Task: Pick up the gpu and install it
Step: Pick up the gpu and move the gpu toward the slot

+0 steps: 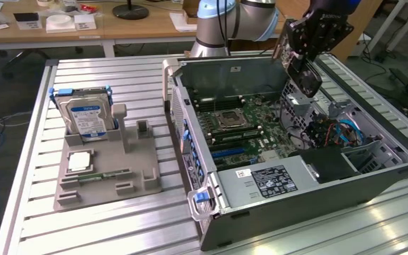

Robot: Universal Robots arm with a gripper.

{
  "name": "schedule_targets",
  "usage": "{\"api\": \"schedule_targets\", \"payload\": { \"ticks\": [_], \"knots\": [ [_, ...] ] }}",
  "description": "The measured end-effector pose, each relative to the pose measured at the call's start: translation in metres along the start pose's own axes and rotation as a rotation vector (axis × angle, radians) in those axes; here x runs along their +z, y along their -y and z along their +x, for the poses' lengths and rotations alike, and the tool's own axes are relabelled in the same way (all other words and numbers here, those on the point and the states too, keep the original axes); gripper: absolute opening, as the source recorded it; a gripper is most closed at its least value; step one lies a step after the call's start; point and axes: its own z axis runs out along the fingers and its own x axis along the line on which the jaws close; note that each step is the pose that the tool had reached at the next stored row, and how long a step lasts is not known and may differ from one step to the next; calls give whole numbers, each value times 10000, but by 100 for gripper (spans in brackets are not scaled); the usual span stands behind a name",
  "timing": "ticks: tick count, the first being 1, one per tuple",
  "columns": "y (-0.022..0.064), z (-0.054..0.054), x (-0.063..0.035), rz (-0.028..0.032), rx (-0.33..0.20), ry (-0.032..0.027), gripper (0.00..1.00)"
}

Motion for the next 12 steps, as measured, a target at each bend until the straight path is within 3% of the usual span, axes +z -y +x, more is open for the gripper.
{"api": "schedule_targets", "payload": {
  "ticks": [12],
  "knots": [
    [-8,-225,8,0,-1,0,27]
  ]
}}
